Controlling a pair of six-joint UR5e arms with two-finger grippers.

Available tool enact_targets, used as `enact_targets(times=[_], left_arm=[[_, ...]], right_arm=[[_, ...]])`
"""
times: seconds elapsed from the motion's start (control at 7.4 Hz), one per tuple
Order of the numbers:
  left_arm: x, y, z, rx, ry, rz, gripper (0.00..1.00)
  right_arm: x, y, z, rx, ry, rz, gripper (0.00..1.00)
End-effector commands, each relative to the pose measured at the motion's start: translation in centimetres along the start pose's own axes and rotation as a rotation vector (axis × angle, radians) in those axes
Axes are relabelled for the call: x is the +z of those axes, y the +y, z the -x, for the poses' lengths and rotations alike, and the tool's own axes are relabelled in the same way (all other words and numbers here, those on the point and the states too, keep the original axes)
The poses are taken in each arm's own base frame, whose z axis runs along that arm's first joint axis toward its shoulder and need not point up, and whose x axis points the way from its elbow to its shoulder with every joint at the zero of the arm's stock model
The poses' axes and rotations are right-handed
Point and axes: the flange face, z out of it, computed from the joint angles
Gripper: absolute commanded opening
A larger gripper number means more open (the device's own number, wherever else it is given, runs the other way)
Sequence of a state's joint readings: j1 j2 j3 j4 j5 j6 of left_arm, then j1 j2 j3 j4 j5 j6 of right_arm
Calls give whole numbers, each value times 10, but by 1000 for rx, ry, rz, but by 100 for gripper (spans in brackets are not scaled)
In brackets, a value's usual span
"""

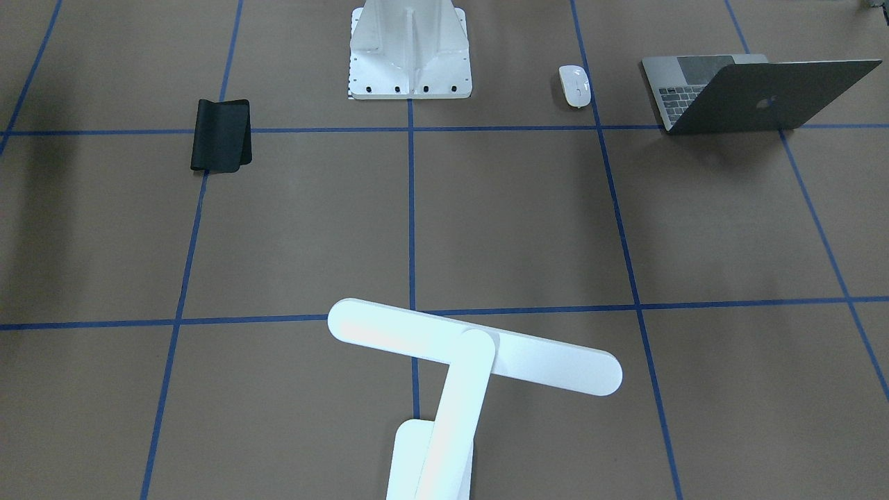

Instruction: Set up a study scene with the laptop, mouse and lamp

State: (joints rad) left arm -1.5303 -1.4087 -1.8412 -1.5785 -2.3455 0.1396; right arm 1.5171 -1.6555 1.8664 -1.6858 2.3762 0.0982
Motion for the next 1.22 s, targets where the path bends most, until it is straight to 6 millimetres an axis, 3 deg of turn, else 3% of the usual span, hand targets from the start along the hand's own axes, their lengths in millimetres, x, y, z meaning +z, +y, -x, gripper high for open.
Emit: enact_targets(times=[0.0,0.14,0.27,0.54,0.68,0.81,1.08], left_arm=[[3,5,1,-2,1,4,100],[3,5,1,-3,1,5,100],[3,5,2,-10,1,6,100],[1,4,-2,0,5,3,100],[-10,2,-13,15,13,-15,100],[-18,22,-27,20,55,-23,100],[-28,52,-47,51,76,-27,100]], right_arm=[[-7,-5,5,-18,17,-18,100],[-7,-8,6,-18,18,-20,100],[-13,-18,22,-59,18,-33,100],[-9,-21,88,-231,9,-57,100],[4,-20,105,-281,-11,-45,100],[14,-27,140,-373,-26,-68,100],[5,-49,182,-226,-83,-90,100]])
